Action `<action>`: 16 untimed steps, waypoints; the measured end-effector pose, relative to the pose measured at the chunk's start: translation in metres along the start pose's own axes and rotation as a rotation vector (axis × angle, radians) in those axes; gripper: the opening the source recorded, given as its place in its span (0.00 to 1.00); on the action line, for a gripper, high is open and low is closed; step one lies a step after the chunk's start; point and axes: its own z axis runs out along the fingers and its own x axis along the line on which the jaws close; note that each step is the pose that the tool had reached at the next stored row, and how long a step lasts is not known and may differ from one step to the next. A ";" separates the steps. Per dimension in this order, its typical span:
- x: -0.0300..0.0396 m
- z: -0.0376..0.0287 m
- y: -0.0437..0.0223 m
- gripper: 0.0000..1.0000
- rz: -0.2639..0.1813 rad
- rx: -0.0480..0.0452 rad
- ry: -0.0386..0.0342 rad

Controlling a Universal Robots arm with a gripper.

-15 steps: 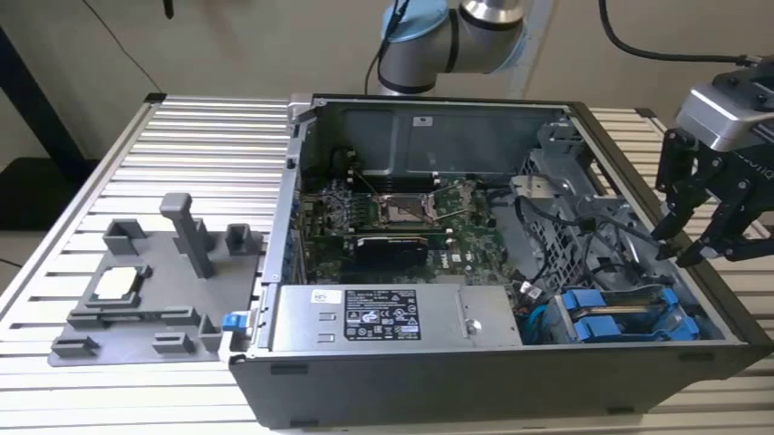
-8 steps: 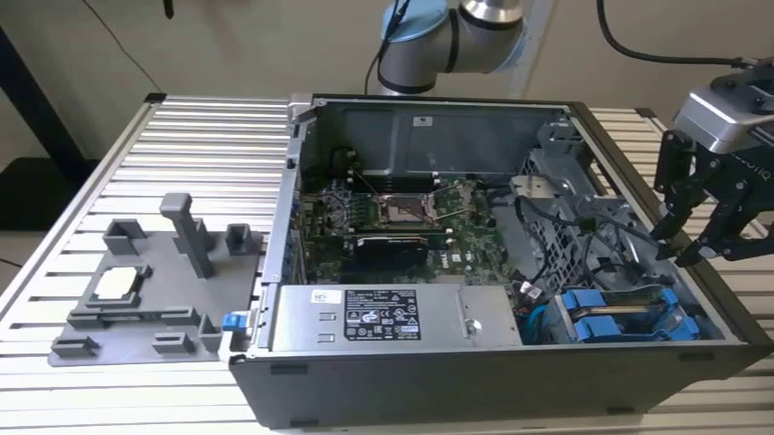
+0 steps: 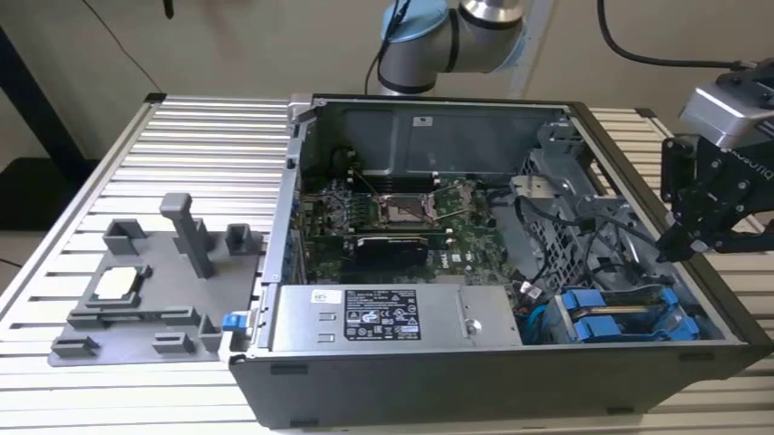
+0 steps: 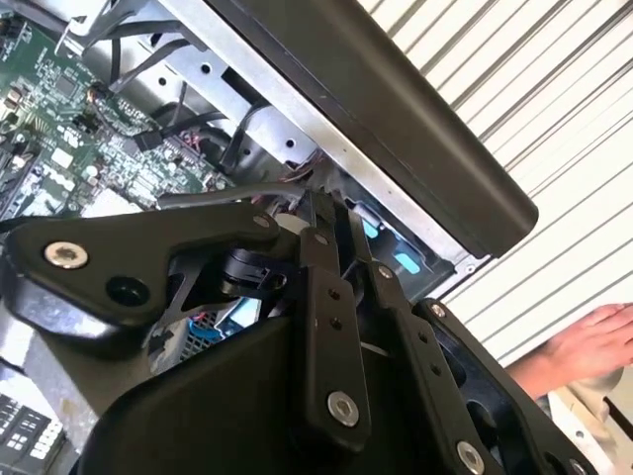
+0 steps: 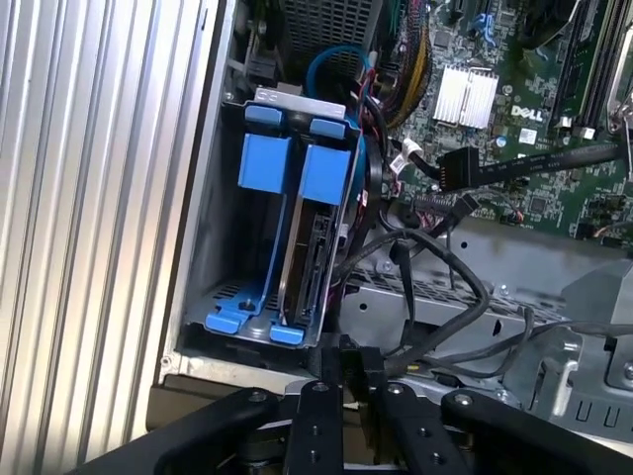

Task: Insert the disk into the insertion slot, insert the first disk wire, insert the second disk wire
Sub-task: 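Insert the first disk wire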

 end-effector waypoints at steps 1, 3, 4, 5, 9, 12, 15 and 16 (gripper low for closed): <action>0.0003 0.0001 0.0001 0.19 0.000 0.0000 -0.0001; 0.0021 0.0001 0.0009 0.19 0.000 0.0000 0.0000; 0.0031 0.0002 0.0019 0.19 0.000 0.0000 -0.0002; 0.0044 0.0003 0.0030 0.19 0.000 0.0000 -0.0002; 0.0070 0.0005 0.0042 0.19 0.000 0.0000 -0.0002; 0.0071 0.0005 0.0043 0.19 0.000 0.0000 0.0000; 0.0072 0.0005 0.0044 0.19 0.000 -0.0001 0.0000; 0.0074 0.0005 0.0046 0.19 0.000 0.0000 0.0001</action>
